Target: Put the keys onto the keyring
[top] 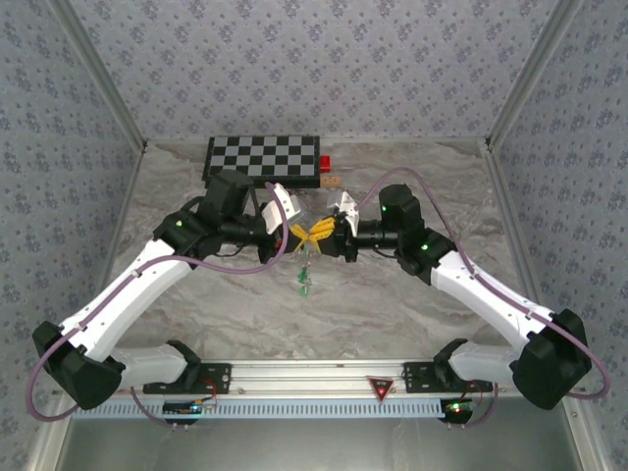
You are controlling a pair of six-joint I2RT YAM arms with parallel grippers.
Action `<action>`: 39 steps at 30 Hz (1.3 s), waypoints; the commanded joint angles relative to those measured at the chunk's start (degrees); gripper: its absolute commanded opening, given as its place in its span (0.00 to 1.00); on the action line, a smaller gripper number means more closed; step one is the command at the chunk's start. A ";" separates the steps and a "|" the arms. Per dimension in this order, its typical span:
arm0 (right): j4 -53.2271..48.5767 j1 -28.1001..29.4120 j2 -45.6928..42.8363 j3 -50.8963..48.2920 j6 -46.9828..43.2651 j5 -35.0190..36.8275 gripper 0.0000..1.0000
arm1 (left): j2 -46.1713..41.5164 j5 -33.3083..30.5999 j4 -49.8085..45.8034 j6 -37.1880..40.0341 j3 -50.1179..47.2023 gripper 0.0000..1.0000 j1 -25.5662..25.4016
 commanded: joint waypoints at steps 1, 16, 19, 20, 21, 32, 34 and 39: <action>-0.35 0.41 0.44 1.97 -0.89 -1.20 0.08 | -0.44 2.33 1.44 1.06 1.71 0.00 -0.45; 14.05 -3.62 -3.33 -4.82 8.32 -2.37 0.00 | -6.54 -1.54 15.10 -7.81 -6.22 0.28 -0.28; 19.39 -5.32 -3.70 -6.38 12.34 -3.90 0.00 | -9.27 -1.95 21.56 -10.91 -10.69 0.34 -0.30; 20.87 -5.67 -3.69 -6.76 13.39 -4.34 0.00 | -9.65 -2.06 22.98 -11.77 -11.71 0.35 -0.28; 22.23 -5.97 -3.77 -7.13 14.32 -4.63 0.00 | -9.81 -2.06 23.94 -12.25 -12.53 0.35 -0.32; 26.20 -6.02 -3.73 -7.58 17.46 -6.39 0.00 | -7.69 -1.88 28.68 -14.77 -14.24 0.40 -0.36; 26.19 -5.82 -3.62 -7.52 17.46 -6.50 0.00 | -7.28 -1.53 29.24 -14.94 -13.90 0.40 -0.44; 26.21 -5.33 -3.40 -7.57 17.36 -6.74 0.00 | -5.58 -0.14 29.45 -15.08 -12.89 0.41 -0.60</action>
